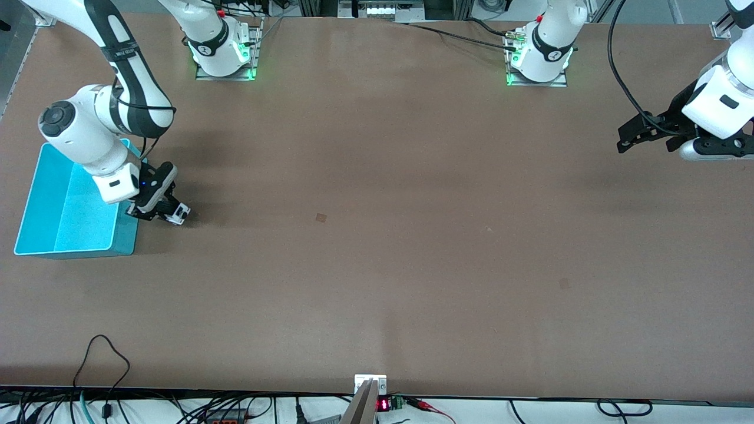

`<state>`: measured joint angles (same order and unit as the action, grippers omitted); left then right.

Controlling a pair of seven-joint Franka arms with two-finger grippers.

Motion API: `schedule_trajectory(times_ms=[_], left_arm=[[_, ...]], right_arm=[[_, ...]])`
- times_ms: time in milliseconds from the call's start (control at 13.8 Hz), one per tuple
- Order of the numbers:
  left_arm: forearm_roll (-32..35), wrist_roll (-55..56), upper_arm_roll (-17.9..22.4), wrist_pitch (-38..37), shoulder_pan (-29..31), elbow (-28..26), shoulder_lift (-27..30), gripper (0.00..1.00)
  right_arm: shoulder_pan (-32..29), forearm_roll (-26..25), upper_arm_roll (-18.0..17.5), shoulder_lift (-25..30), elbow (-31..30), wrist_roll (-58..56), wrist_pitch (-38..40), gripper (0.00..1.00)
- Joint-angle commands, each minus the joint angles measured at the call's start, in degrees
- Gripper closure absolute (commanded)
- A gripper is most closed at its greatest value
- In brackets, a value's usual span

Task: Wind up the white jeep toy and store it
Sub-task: 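Carry the jeep over the turquoise bin with the right gripper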

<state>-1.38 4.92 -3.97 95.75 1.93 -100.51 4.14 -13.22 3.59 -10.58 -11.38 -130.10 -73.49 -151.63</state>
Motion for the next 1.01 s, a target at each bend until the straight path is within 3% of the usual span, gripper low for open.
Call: schedule_trajectory(times_ms=[0,289,939], left_arm=[[-0.55,-1.23,0.28,-1.44,-0.44,1.81,-0.8,0.0],[-0.46,-1.14,-0.07,-1.88,-0.53,1.81,-0.8,0.0],[-0.55,-1.14,-0.07,-2.59,-0.35,2.42,-0.98,0.0]], right_arm=[[0.56,1.07,-0.23,-0.13,7.99,5.8,7.64,1.0],[-0.4,0.55,0.56,0.31,12.68,21.16,13.9,1.0],[-5.5,0.28,8.73,0.57,15.05,38.31,22.86,1.0]])
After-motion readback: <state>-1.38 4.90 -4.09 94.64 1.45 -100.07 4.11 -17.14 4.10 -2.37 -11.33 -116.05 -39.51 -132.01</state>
